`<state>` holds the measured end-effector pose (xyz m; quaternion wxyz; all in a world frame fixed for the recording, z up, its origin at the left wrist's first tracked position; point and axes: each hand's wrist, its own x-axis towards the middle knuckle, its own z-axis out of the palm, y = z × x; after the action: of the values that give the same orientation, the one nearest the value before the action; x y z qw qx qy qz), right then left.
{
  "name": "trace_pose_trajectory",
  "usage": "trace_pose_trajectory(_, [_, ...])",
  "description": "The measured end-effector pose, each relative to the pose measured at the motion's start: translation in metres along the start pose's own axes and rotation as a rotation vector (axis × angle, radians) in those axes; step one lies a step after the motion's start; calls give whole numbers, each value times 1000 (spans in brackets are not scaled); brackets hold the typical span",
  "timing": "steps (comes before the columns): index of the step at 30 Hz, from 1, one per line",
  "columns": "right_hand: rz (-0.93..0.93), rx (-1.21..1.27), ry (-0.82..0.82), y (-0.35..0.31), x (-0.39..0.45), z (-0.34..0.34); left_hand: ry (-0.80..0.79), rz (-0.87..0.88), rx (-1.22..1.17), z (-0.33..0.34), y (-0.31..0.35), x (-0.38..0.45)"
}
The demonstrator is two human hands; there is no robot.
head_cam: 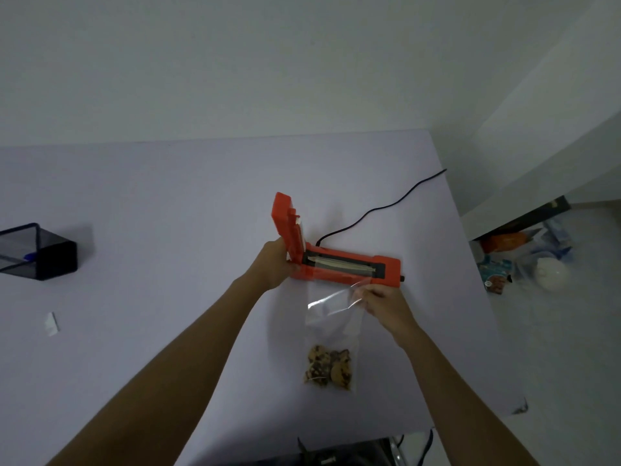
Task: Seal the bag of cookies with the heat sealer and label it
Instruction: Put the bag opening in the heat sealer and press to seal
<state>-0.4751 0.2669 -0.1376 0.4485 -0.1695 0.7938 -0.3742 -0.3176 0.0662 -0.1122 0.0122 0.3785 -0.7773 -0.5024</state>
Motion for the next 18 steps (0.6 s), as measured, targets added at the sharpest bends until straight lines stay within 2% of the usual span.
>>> trace_pose_trajectory(9, [-105,-77,68,-11,-4,-1,27,-24,63,3,-4,5])
trace_pose_trajectory(18, [-201,-59,2,-28,-20,6,21,-1,57,4,-5,6])
